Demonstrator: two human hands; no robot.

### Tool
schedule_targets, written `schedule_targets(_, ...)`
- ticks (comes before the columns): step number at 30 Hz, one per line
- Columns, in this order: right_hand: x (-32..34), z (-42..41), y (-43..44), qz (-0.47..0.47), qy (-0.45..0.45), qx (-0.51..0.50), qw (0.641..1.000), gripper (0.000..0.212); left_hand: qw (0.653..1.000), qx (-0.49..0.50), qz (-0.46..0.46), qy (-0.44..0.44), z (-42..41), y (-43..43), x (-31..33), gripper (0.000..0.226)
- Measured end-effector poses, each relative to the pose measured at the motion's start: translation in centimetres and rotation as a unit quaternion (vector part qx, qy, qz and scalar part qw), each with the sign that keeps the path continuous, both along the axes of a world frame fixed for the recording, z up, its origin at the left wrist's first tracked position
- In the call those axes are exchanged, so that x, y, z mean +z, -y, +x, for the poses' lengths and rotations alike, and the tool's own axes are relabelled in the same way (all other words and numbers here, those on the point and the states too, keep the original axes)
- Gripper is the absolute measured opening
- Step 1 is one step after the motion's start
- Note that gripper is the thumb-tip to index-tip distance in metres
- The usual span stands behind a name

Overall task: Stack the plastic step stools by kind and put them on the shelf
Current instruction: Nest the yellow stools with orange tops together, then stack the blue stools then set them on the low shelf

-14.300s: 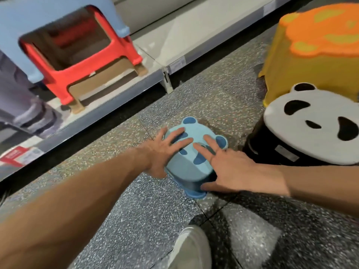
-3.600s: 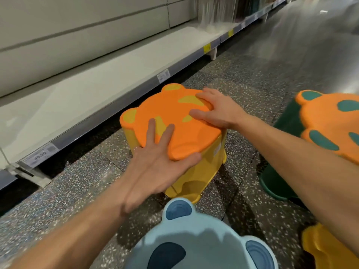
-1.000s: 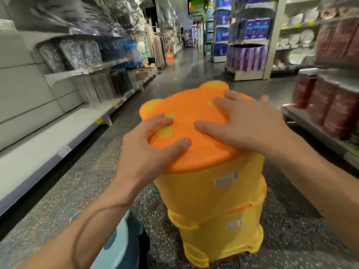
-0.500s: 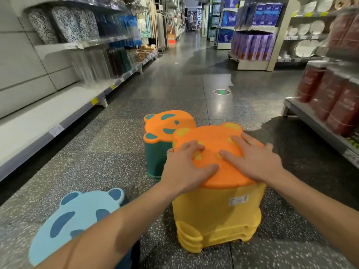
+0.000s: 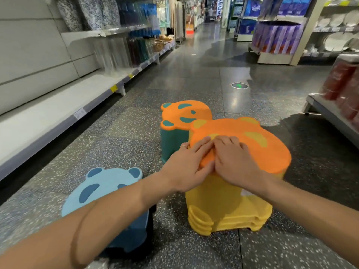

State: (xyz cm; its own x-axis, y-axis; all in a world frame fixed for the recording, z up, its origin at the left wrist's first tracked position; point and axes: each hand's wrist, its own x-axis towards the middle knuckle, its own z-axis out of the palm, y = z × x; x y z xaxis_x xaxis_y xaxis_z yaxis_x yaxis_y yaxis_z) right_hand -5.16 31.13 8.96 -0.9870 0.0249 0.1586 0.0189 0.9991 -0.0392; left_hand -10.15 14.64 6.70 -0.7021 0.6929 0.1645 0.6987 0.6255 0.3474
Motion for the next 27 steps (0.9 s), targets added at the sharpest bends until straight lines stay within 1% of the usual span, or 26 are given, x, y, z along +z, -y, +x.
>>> schedule_targets(2, 0.2, -0.4, 2.4, -0.037, -0.007, 0.033, 0.999, 0.043, 0.999, -0.030, -0.019, -0.035, -0.3, 2.8, -0.5, 0.076)
schedule_targets(4, 0.3, -0.5, 4.1, -0.070, -0.021, 0.068, 0.995, 0.046, 0.993, -0.038, -0.072, -0.081, -0.8, 5.9, -1.0, 0.078)
schedule_targets(5, 0.1, -0.3, 5.0, -0.069, -0.027, 0.100, 0.992, 0.049, 0.990, -0.030, -0.098, -0.097, -1.0, 7.3, -1.1, 0.077)
schedule_targets(8, -1.0, 0.4, 8.0, -0.058, -0.030, 0.195, 0.979, 0.055, 0.986, 0.014, -0.144, -0.086, -1.0, 11.5, -1.3, 0.077)
schedule_targets(9, -1.6, 0.3, 9.1, -0.077, -0.019, 0.215, 0.973, 0.056, 0.985, 0.030, -0.154, -0.072, -0.8, 12.7, -1.3, 0.078)
schedule_targets(10, -2.1, 0.2, 10.3, -0.115, 0.002, 0.225, 0.968, 0.057, 0.983, 0.045, -0.166, -0.062, -0.7, 14.0, -1.4, 0.078)
schedule_targets(12, -3.0, -0.1, 12.5, -0.199, 0.071, 0.219, 0.953, 0.057, 0.979, 0.069, -0.183, -0.056, -0.6, 16.4, -1.8, 0.076)
schedule_targets(14, -4.1, -0.7, 14.4, -0.242, 0.133, 0.202, 0.939, 0.060, 0.977, 0.089, -0.184, -0.055, -0.5, 18.8, -2.2, 0.072)
schedule_targets(16, -5.0, -1.5, 15.7, -0.296, 0.184, 0.186, 0.919, 0.069, 0.975, 0.111, -0.185, -0.047, -0.4, 20.9, -2.8, 0.072)
schedule_targets(18, -5.6, -2.3, 16.9, -0.350, 0.214, 0.168, 0.897, 0.079, 0.974, 0.125, -0.181, -0.045, -0.2, 22.7, -3.5, 0.073)
schedule_targets(20, -6.0, -3.0, 17.9, -0.388, 0.232, 0.155, 0.879, 0.088, 0.975, 0.133, -0.171, -0.048, 0.2, 23.8, -4.0, 0.074)
schedule_targets(23, -7.0, -3.8, 19.5, -0.393, 0.245, 0.132, 0.877, 0.101, 0.973, 0.174, -0.150, -0.020, 0.1, 24.8, -4.4, 0.082)
schedule_targets(25, -7.8, -4.1, 20.2, -0.400, 0.238, 0.109, 0.879, 0.104, 0.972, 0.216, -0.097, 0.008, 0.1, 25.2, -4.9, 0.082)
schedule_targets(27, -9.1, -4.2, 20.6, -0.411, 0.195, 0.092, 0.886, 0.104, 0.962, 0.267, -0.042, 0.029, 0.2, 25.4, -5.6, 0.078)
